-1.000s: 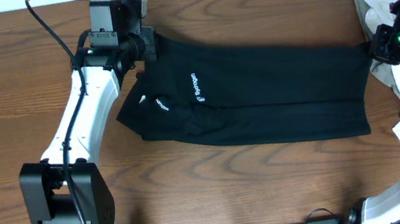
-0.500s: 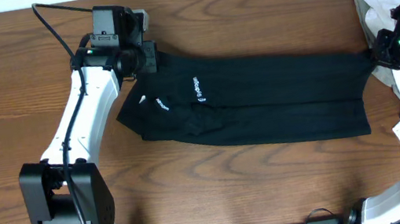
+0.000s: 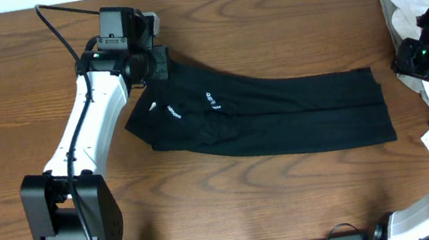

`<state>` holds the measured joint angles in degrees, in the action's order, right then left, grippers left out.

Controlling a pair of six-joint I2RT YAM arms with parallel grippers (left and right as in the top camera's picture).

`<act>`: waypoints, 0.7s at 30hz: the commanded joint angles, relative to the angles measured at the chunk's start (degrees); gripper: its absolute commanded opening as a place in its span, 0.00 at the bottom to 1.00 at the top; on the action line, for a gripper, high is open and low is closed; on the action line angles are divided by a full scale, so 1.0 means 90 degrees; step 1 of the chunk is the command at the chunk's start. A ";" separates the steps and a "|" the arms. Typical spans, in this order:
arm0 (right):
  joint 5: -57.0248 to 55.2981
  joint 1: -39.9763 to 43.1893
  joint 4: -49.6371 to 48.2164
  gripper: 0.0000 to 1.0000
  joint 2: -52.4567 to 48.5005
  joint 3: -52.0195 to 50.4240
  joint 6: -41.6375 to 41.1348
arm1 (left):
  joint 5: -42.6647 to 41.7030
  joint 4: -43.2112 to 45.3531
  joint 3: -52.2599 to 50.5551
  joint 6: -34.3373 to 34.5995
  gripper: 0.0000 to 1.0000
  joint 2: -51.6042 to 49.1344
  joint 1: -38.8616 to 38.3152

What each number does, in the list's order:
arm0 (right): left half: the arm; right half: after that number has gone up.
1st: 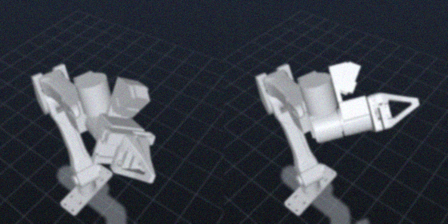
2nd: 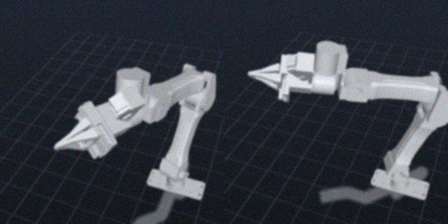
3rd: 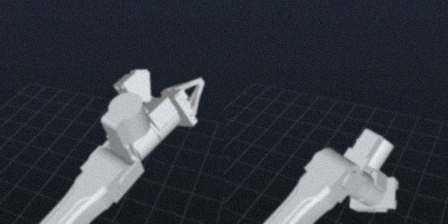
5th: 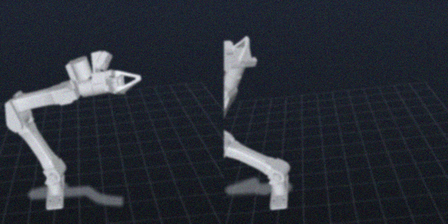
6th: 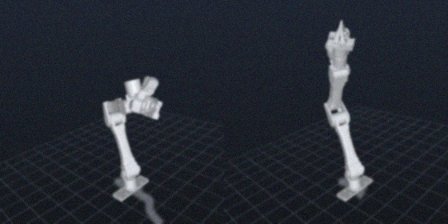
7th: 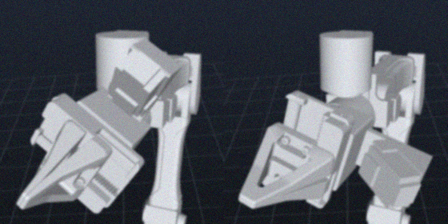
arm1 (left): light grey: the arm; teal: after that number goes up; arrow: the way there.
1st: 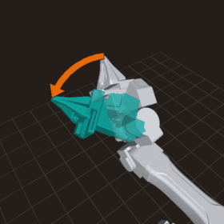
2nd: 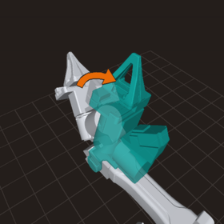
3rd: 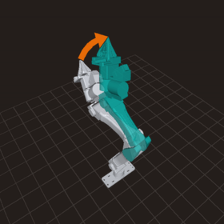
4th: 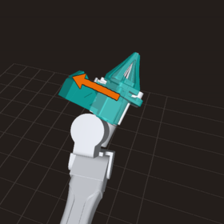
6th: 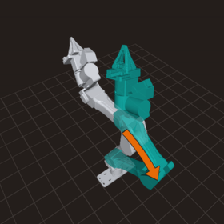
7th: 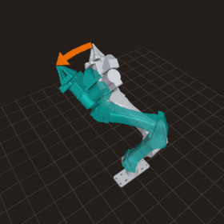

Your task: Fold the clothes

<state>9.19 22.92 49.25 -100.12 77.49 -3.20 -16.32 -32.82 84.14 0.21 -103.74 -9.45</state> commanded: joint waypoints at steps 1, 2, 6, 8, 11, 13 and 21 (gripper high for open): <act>-0.0046 0.0041 -0.0036 0.44 -0.0036 -0.0017 0.0010 | 0.0034 -0.0015 0.0070 0.0058 0.06 0.0158 0.0049; -0.0046 0.0041 -0.0056 0.44 -0.0036 -0.0029 0.0010 | 0.0034 -0.0015 0.0070 0.0058 0.06 0.0158 0.0049; -0.0029 0.0017 -0.0223 0.45 -0.0083 -0.0068 0.0010 | 0.0032 -0.0017 0.0070 0.0061 0.06 0.0158 0.0049; -0.0002 -0.0022 -0.0369 0.45 -0.0204 -0.0070 0.0010 | 0.0032 -0.0019 0.0070 0.0061 0.06 0.0158 0.0049; 0.0085 -0.0112 -0.0629 0.45 -0.0537 -0.0070 0.0010 | 0.0032 -0.0017 0.0070 0.0063 0.06 0.0158 0.0049; 0.0245 -0.0185 -0.0821 0.45 -0.0823 -0.0070 0.0010 | 0.0032 -0.0017 0.0070 0.0063 0.06 0.0158 0.0041; 0.0515 -0.0636 -0.1574 0.48 -0.1826 -0.0070 0.0007 | 0.0034 -0.0019 0.0066 0.0083 0.06 0.0158 0.0041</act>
<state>12.12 19.00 35.86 -115.07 77.08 -3.20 -16.32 -32.91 84.14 0.21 -103.74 -9.47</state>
